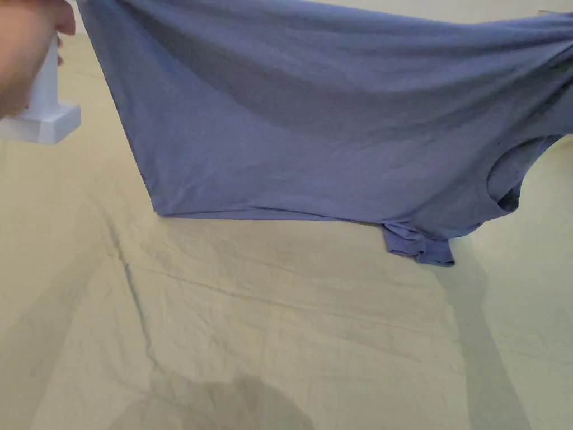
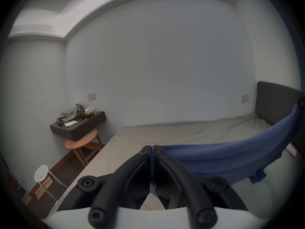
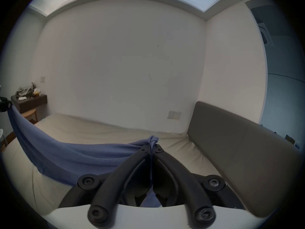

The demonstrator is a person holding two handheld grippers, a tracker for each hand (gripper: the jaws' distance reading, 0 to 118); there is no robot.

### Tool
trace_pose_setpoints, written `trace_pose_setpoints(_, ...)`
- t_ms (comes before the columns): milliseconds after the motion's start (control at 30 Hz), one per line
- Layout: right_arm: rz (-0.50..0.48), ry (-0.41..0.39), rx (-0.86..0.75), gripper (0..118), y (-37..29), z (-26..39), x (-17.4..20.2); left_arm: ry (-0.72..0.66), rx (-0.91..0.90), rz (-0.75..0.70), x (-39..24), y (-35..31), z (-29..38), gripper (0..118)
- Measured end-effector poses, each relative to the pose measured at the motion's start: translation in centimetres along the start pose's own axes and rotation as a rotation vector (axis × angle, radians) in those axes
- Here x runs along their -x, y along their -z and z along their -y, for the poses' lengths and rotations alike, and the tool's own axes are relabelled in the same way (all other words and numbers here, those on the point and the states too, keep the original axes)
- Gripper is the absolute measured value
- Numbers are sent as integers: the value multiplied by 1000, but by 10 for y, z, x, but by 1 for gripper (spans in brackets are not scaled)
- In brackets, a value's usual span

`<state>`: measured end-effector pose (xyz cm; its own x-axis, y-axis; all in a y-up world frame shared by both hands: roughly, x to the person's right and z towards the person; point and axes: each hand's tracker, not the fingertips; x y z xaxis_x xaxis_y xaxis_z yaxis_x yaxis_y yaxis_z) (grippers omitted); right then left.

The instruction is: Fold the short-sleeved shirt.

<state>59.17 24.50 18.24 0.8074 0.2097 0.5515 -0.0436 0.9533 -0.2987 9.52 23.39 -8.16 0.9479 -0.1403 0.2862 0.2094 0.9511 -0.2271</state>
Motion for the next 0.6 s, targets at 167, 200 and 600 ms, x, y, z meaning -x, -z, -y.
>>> trace_pose_setpoints(167, -37, -37, 94, 3, -35, 71, -3, 33, 94, 31, -3, -31, 82, 0)
trace_pose_setpoints(200, -46, -61, 121, 3, -46, 88, -3, 41, 121, 48, -5, -46, 100, 0)
trace_pose_setpoints(600, -179, -109, 490, 3, -197, 281, -6, 182, 487, 160, 1, -187, 302, 0)
